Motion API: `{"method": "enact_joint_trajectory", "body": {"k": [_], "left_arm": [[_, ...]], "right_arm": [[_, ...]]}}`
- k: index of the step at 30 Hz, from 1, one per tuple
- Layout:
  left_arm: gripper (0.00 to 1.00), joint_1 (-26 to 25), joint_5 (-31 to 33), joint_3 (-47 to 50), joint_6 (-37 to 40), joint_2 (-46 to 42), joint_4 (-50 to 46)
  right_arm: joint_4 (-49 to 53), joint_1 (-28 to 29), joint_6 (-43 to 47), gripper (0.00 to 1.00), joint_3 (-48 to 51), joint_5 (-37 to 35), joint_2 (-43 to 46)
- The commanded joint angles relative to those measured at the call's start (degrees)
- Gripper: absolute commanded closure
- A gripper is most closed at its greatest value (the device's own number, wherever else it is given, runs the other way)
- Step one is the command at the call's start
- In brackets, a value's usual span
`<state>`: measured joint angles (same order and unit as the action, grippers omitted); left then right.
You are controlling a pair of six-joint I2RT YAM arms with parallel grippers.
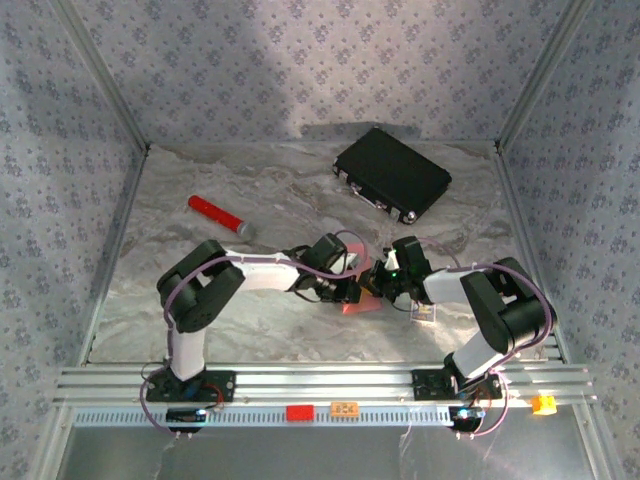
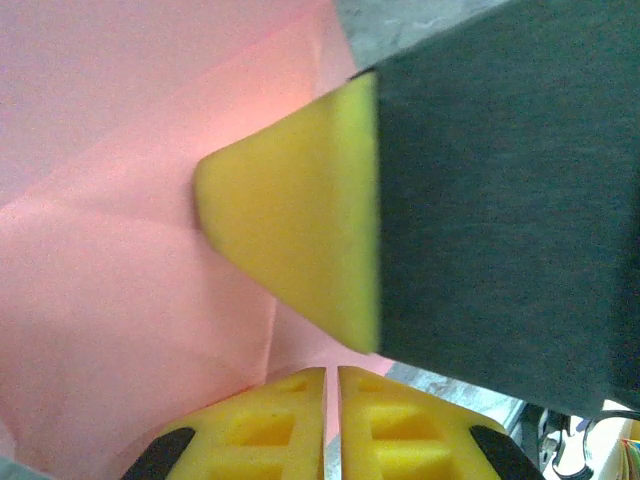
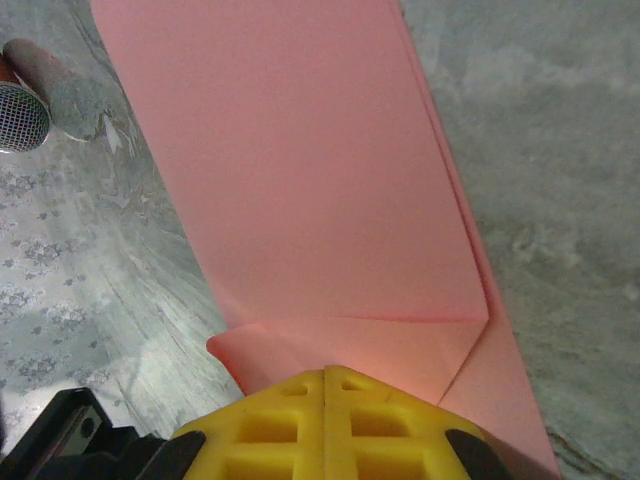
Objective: Fold a paper plane with a square sheet of paper (pick it up from the middle)
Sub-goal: Fold the triangle a second time at the center of the table.
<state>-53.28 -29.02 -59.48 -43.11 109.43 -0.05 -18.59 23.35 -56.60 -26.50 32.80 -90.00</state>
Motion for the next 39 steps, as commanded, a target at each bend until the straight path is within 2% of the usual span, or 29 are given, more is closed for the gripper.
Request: {"method": "enact_joint_trajectory", "body": {"k": [1,17,30,39], "left_arm": [[0.90,-0.26,0.59,-0.93,0.55,1.23,-2.06],[0.90,-1.71,3.94,4.07,4.32,-2.44,-7.18],[0.90,-2.37,6.88,8.86,6.72,-8.71,-10.81],[0.91,-2.58,8.03,8.11,4.87,-14.64,-5.03]], "right_arm": [[4.94,-0.15,-0.71,0.99,1.93,-3.45,-1.12],[4.79,-0.98,-0.22,1.00,2.01,-3.44,-2.14],[4.78,-0.95,-0.18,1.00,2.02,-3.24,-2.11],[4.70,-0.81,-0.57,1.00,2.04,-3.35,-1.53]]}}
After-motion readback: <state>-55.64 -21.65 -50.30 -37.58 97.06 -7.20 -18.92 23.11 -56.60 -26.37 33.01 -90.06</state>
